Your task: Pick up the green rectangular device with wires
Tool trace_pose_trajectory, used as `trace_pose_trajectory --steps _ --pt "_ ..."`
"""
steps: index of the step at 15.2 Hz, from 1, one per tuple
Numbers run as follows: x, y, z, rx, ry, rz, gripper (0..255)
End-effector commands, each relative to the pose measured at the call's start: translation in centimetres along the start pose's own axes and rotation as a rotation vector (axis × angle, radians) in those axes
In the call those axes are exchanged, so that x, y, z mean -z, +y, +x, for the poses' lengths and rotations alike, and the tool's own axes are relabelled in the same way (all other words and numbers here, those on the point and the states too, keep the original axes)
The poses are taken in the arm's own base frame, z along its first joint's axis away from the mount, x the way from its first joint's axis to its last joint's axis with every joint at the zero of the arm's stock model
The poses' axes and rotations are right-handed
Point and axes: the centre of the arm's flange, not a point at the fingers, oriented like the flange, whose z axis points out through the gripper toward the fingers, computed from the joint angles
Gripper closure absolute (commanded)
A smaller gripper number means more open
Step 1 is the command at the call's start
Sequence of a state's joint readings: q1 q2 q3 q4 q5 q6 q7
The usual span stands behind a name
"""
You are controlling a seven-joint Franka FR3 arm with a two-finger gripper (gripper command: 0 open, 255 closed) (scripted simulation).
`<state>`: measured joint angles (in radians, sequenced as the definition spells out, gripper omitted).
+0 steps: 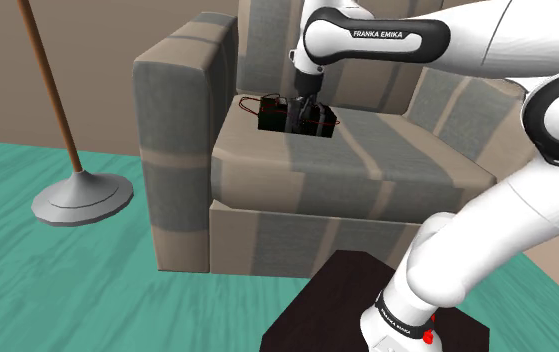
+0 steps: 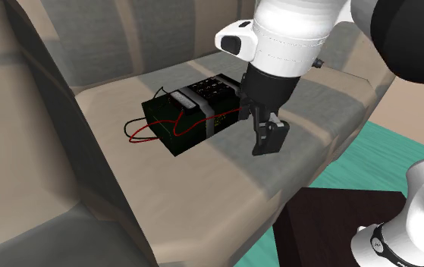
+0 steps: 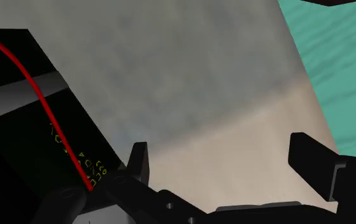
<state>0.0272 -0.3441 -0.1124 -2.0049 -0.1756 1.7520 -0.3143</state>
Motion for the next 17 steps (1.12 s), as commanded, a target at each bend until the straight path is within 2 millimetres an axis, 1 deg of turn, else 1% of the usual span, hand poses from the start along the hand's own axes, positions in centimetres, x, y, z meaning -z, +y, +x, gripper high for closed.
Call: trace_pose_trajectory --steps 1,8,14,15,17 --pt "0.3 0.8 2.2 0.049 0.026 -0.011 0" --pt "1.4 3.8 9.3 0.210 0.111 -0.044 0" --pt "2.9 5.4 15.7 0.347 0.184 -0.072 0" --pt "3.1 5.5 16.4 0.363 0.193 -0.075 0" --pt "2.1 5.4 16.4 0.363 0.193 -0.075 0"
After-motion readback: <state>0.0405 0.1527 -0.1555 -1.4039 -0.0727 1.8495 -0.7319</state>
